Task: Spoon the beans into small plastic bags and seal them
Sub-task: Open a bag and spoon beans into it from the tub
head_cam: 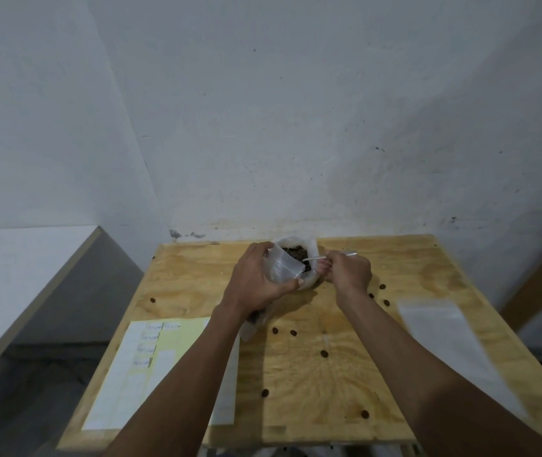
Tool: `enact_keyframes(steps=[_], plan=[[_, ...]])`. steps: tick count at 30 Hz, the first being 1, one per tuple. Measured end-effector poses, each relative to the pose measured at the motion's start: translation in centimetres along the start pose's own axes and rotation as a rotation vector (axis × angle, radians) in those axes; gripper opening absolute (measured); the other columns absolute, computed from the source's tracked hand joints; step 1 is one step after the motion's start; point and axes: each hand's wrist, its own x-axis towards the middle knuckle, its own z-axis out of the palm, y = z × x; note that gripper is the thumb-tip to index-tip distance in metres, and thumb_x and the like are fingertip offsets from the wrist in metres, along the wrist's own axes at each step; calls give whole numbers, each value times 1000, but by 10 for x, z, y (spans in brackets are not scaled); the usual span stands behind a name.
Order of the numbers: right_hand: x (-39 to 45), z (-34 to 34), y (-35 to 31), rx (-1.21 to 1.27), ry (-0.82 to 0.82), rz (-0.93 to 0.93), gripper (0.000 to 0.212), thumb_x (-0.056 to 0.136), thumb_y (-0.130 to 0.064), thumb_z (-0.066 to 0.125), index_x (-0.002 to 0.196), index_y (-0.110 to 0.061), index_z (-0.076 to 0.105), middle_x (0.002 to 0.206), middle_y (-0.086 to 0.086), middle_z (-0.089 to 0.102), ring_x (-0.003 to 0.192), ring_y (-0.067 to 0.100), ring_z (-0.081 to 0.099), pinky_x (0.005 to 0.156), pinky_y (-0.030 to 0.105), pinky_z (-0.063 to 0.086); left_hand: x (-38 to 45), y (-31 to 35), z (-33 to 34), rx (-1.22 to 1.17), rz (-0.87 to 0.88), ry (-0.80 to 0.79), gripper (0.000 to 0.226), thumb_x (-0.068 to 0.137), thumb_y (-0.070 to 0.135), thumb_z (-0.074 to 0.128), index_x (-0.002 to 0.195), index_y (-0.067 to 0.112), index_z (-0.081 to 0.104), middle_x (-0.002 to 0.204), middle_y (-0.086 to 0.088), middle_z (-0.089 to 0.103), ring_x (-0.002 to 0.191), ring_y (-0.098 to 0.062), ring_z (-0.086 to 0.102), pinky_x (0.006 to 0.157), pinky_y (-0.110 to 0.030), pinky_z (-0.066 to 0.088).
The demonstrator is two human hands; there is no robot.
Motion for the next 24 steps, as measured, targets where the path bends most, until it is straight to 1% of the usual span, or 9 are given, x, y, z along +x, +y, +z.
enact_keyframes(steps=[4, 6, 8, 11, 13, 15, 18, 20, 24], plan=[[-5, -5, -9, 58, 26, -4, 20, 87, -5, 70, 67, -4, 71, 57, 6, 71, 50, 17, 68, 71, 39, 64, -3, 1, -3, 17, -9, -7, 96, 66, 63, 85, 140, 13, 50, 134, 2, 55, 117, -13, 54, 92, -27, 46], [-6, -8, -16, 86, 8, -8, 16, 86, -3, 69, 71, 0, 71, 63, 12, 73, 49, 16, 67, 70, 38, 64, -4, 2, -5, 30, -10, 1, 96, 66, 64, 84, 139, 13, 51, 133, 2, 55, 116, -13, 54, 92, -27, 45], [-7, -10, -23, 92, -5, -24, 14, 86, -2, 69, 73, 2, 72, 68, 16, 74, 49, 17, 67, 71, 39, 64, -5, 3, -6, 50, -6, 17, 95, 66, 64, 84, 139, 12, 51, 132, 2, 56, 116, -14, 54, 90, -27, 45], [-9, -14, -32, 100, -16, -49, 16, 84, -3, 70, 68, 1, 72, 63, 12, 72, 52, 20, 67, 74, 43, 65, -7, 6, -8, 93, -11, 36, 95, 66, 67, 81, 138, 13, 51, 131, 2, 56, 115, -14, 56, 88, -28, 47], [-11, -16, -38, 102, -34, -58, 19, 83, -4, 71, 64, -3, 72, 61, 10, 72, 55, 22, 69, 74, 43, 64, -7, 8, -9, 120, -19, 55, 95, 66, 71, 78, 138, 15, 51, 130, 5, 56, 115, -13, 56, 85, -31, 51], [-14, -19, -42, 108, -60, -71, 18, 83, -5, 71, 65, -4, 72, 61, 10, 73, 56, 23, 69, 73, 41, 64, -7, 11, -10, 125, -23, 73, 96, 66, 72, 77, 139, 15, 50, 130, 5, 56, 116, -13, 56, 85, -33, 51], [-20, -24, -46, 97, -105, -104, 13, 84, -4, 71, 72, -1, 73, 63, 11, 73, 54, 21, 67, 68, 38, 63, -7, 17, -11, 111, -3, 93, 97, 67, 69, 80, 140, 12, 49, 132, 2, 55, 117, -15, 55, 87, -30, 48], [-26, -25, -44, 60, -141, -139, 14, 85, -4, 70, 72, -2, 73, 63, 11, 73, 54, 22, 67, 66, 37, 62, -7, 21, -12, 104, 16, 102, 97, 68, 67, 81, 140, 11, 49, 132, 0, 56, 117, -16, 55, 87, -28, 46], [-35, -26, -38, -37, -226, -237, 18, 86, -7, 70, 70, -8, 74, 66, 12, 74, 61, 25, 72, 74, 44, 64, -8, 31, -14, 85, 44, 105, 97, 68, 66, 80, 140, 10, 48, 131, 0, 55, 114, -14, 54, 84, -22, 41]])
